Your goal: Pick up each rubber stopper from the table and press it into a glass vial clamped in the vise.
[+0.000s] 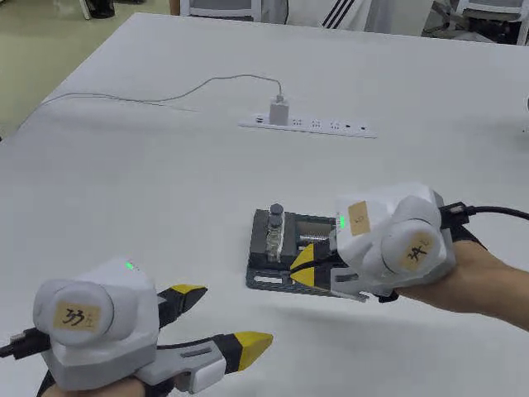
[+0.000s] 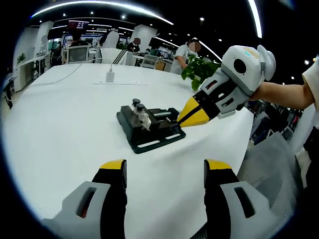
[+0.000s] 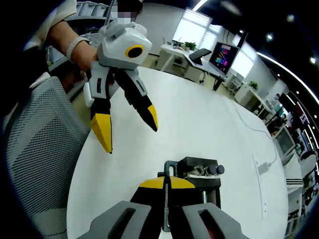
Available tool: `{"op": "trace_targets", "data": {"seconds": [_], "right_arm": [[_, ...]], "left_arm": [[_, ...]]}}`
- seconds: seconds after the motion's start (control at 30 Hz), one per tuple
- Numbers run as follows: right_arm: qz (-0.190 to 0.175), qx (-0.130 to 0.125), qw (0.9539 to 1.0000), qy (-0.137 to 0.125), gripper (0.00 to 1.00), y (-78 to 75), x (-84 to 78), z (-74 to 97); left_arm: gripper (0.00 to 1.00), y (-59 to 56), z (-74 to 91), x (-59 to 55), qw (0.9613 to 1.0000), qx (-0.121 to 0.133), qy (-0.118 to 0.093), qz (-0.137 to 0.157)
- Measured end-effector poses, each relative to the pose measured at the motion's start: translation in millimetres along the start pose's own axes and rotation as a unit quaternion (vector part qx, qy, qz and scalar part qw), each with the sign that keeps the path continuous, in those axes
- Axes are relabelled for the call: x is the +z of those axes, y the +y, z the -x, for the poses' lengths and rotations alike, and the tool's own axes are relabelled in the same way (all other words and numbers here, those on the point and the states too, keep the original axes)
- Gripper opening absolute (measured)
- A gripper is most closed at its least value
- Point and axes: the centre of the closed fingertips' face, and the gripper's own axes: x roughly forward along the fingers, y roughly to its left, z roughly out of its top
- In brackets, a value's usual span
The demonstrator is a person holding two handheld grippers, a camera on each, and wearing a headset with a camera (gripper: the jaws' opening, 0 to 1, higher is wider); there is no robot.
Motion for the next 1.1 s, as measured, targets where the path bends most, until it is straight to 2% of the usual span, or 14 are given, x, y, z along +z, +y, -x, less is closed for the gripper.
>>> {"op": "trace_targets", "data": {"seconds": [0.03, 0.1, 0.13, 0.23, 0.37, 0.53, 0.7, 0.9, 1.1], "right_arm": [[0.002, -0.014, 0.9999, -0.007, 0.00, -2.3, 1.9, 3.6], [-0.004, -0.017, 0.9998, -0.011, 0.00, -0.6, 3.1, 8.6], [-0.006, -0.027, 0.9995, -0.018, 0.00, -1.9, 5.0, 12.5], [-0.005, -0.036, 0.9989, -0.027, 0.00, -0.4, 8.3, 20.3], [-0.004, -0.039, 0.9987, -0.033, 0.00, 6.5, 15.2, 29.1], [-0.004, -0.046, 0.9978, -0.048, 0.00, 8.8, 24.2, 33.5], [-0.001, -0.047, 0.9972, -0.058, 0.00, 11.9, 26.2, 36.9], [0.001, -0.047, 0.9969, -0.064, 0.00, 12.1, 27.3, 36.9], [0.017, -0.038, 0.9970, -0.065, 0.00, 17.9, 29.2, 35.8]], "left_arm": [[0.56, -3.8, -2.1, 2.4, 0.9999, -0.009, -0.002, 0.007], [0.49, -10.3, -5.5, 6.7, 0.9994, -0.027, -0.006, 0.018], [0.45, -15.6, -7.6, 10.0, 0.9989, -0.040, -0.010, 0.024], [0.35, -23.7, -14.1, 15.4, 0.9973, -0.063, -0.011, 0.036], [0.26, -37.6, -19.2, 24.5, 0.9934, -0.096, -0.017, 0.060], [0.21, -43.3, -24.5, 38.0, 0.9882, -0.121, -0.031, 0.089], [0.13, -48.3, -26.7, 45.1, 0.9828, -0.144, -0.039, 0.109], [0.06, -51.5, -26.1, 45.5, 0.9797, -0.158, -0.037, 0.117], [0.05, -51.6, -24.3, 41.2, 0.9786, -0.162, -0.032, 0.124]]}}
